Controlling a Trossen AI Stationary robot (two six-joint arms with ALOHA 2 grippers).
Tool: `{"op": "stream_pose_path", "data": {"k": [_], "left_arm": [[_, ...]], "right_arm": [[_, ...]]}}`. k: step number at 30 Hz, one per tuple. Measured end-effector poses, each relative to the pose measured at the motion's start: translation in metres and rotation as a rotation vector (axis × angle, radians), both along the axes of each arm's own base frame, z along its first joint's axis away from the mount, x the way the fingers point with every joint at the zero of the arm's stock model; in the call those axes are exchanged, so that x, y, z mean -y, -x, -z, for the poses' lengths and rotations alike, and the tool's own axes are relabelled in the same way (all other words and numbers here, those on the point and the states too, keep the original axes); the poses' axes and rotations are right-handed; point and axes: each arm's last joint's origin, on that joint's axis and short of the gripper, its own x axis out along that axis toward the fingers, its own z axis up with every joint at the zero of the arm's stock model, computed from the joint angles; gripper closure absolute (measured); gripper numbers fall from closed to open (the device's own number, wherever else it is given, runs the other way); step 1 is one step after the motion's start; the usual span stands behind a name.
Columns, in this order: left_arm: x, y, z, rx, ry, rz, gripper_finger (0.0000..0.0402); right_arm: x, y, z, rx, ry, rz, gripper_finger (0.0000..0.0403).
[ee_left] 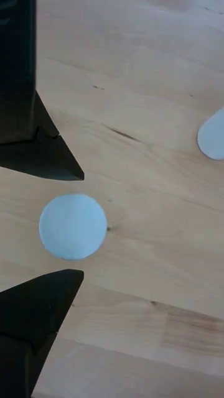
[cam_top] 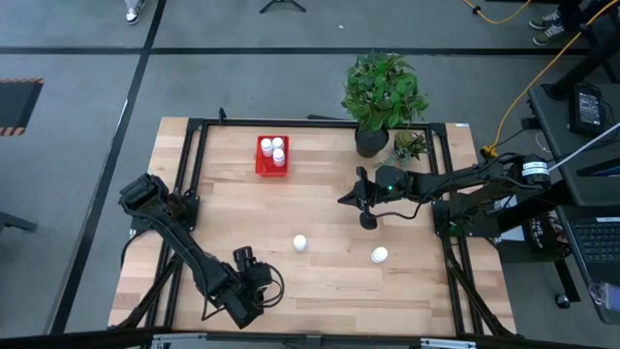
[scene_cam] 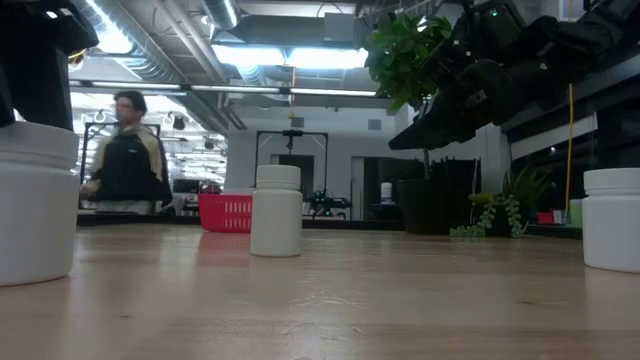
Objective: Pick and place pill bottles into a basket
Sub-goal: Put the white pill bottle into the red bin
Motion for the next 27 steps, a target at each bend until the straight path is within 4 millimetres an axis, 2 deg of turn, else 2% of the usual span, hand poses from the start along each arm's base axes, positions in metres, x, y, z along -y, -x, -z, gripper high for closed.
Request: {"op": "stream_pose_path", "data": {"k": [8, 20, 27], "left_arm": [[0.002, -0.002, 0.013, -0.036, -0.023, 0.003, 0.0162], [0.002, -0.003, 0.013, -0.028, -0.03, 0.001, 0.0163], [0.002, -0.003, 0.013, -0.028, -0.03, 0.001, 0.0197]], "right_arm": [[0.0, 0.0, 0.0, 0.0, -0.002, 0.0, 0.0399], [0.0, 0.0, 0.0, -0.001, -0.01, 0.004, 0.0399], [0.0, 0.0, 0.0, -0.001, -0.011, 0.005, 0.0399]]}}
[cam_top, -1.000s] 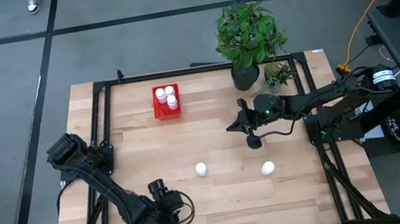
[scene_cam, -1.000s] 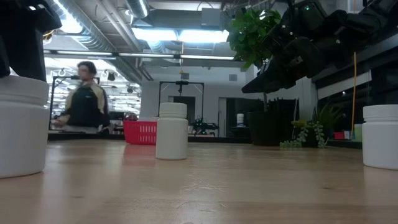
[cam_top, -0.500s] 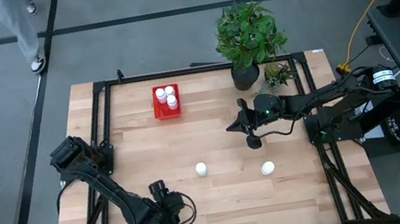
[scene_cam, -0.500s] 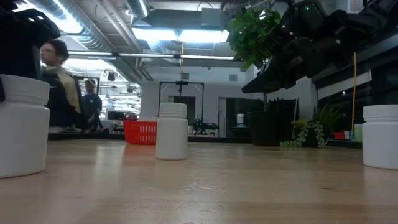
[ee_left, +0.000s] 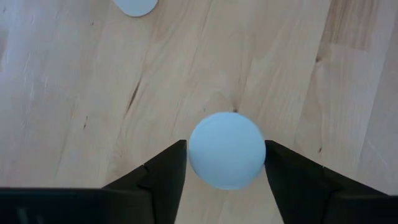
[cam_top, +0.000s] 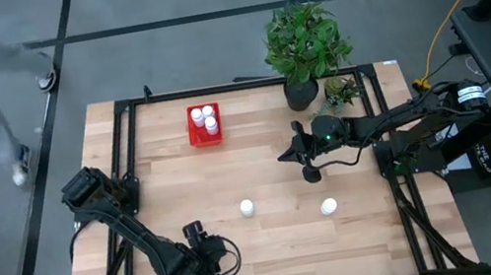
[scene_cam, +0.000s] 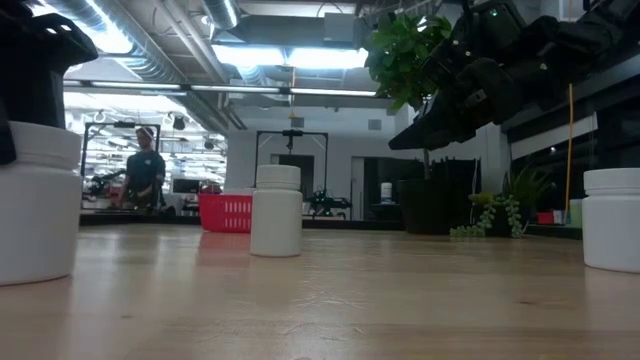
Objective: Pick and place pill bottles into a basket
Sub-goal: Put the white pill bottle into the red bin
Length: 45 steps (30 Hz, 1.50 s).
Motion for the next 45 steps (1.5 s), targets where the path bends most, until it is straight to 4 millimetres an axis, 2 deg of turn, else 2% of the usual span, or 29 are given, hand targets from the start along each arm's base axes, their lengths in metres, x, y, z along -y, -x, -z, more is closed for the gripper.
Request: {"op": "stream_pose_path", "data": {"k": [10, 17, 33, 38, 45], "left_arm": [[0.0, 0.0, -0.001, -0.004, -0.019, 0.039, 0.0245], [-0.001, 0.001, -0.004, -0.003, -0.013, 0.048, 0.0247], [-0.015, 0.014, -0.054, 0.1, -0.005, 0.138, 0.0247], [-0.026, 0.017, -0.064, 0.095, -0.026, 0.125, 0.0247], [-0.049, 0.008, -0.074, 0.041, -0.012, 0.19, 0.0247]], "right_arm": [[0.0, 0.0, 0.0, 0.0, 0.0, 0.0, 0.0399], [0.0, 0.0, 0.0, -0.001, -0.008, 0.004, 0.0399], [0.0, 0.0, 0.0, -0.001, -0.008, 0.004, 0.0399], [0.0, 0.0, 0.0, -0.001, -0.01, 0.005, 0.0399], [0.0, 0.0, -0.001, 0.01, -0.007, 0.004, 0.0399]]}}
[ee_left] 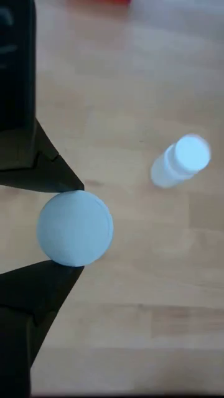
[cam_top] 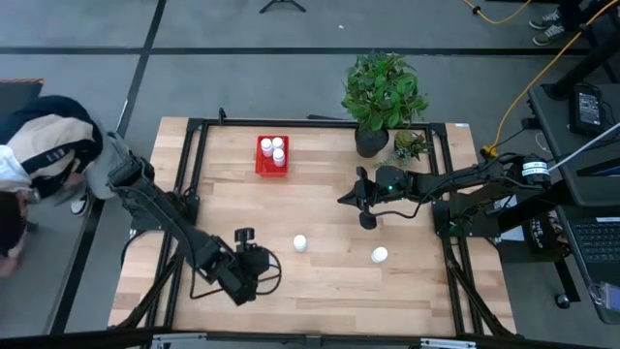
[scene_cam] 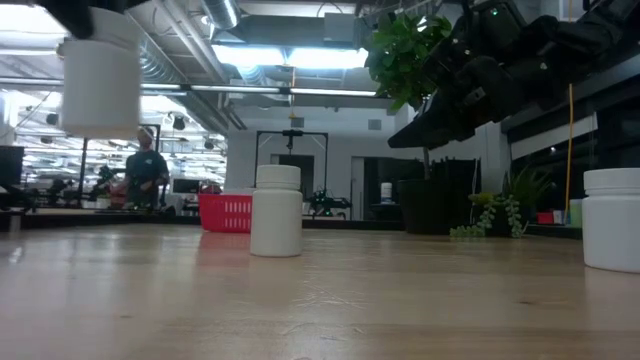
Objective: Pick and place pill bottles into a basket
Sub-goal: Put the white pill bottle into the red bin
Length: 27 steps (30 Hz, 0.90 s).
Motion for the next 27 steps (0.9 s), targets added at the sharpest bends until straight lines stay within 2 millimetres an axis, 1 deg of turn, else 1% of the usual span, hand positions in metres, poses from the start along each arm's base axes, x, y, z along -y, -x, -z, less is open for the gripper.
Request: {"op": "stream_pose_path", "data": {"k": [5, 9, 14, 16, 19, 22, 24, 27], "left_arm": [[-0.026, -0.005, -0.013, -0.003, -0.046, 0.026, 0.0247], [-0.046, -0.006, -0.026, 0.014, -0.042, 0.02, 0.0247], [-0.064, -0.007, -0.037, 0.033, -0.055, 0.032, 0.0248], [-0.072, -0.008, -0.034, 0.034, -0.049, 0.039, 0.0248], [-0.087, -0.007, -0.016, 0.004, -0.013, 0.066, 0.0248], [-0.108, 0.001, -0.002, -0.035, -0.002, 0.055, 0.0248], [-0.123, 0.008, 0.0, -0.03, -0.025, 0.041, 0.0248], [-0.144, 0.016, -0.004, 0.049, -0.056, 0.043, 0.0248]], "right_arm": [[0.0, 0.0, 0.0, 0.006, 0.02, -0.009, 0.0399], [0.0, 0.0, -0.001, 0.009, 0.03, -0.014, 0.0399], [0.0, -0.001, -0.001, 0.015, 0.041, -0.018, 0.0399], [0.0, -0.001, -0.001, 0.016, 0.047, -0.021, 0.0399], [0.0, -0.001, -0.001, 0.016, 0.047, -0.02, 0.0399], [0.0, -0.001, -0.001, 0.015, 0.047, -0.02, 0.0399], [0.0, -0.001, -0.001, 0.015, 0.047, -0.02, 0.0399], [0.0, -0.001, -0.001, 0.015, 0.047, -0.02, 0.0399]]}}
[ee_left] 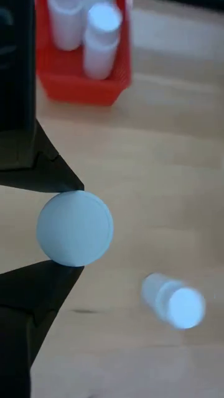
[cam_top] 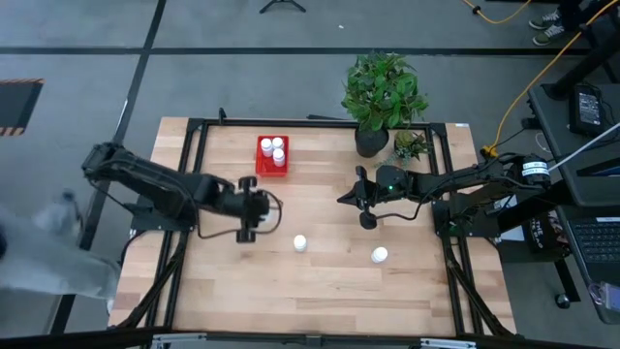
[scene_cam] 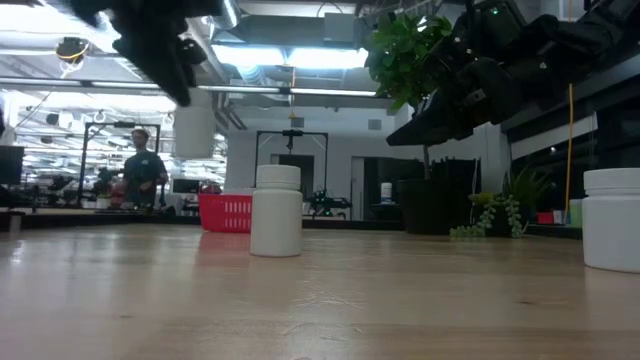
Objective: Pick and place pill bottles into a basket
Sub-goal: Put the white pill bottle into the red bin
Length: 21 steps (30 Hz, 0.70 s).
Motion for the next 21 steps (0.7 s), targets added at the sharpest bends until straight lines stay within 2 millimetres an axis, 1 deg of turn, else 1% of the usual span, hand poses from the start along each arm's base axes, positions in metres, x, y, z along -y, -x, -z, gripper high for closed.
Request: {"op": "stream_pose_path", "data": {"k": [3, 9, 16, 21], "left_arm": [[-0.02, 0.009, -0.003, 0.071, 0.013, 0.005, 0.0248], [-0.057, 0.026, 0.002, 0.119, -0.005, -0.08, 0.0248], [-0.093, 0.03, 0.001, 0.144, -0.018, -0.171, 0.0248], [-0.116, 0.033, -0.001, 0.188, -0.021, -0.228, 0.0248]], "right_arm": [[0.0, 0.0, 0.0, 0.0, 0.0, 0.0, 0.0399], [0.0, 0.0, 0.0, 0.004, 0.0, 0.0, 0.0399], [0.0, 0.0, 0.0, 0.003, 0.0, 0.001, 0.0399], [0.0, 0.0, 0.0, 0.002, 0.0, 0.001, 0.0399]]}}
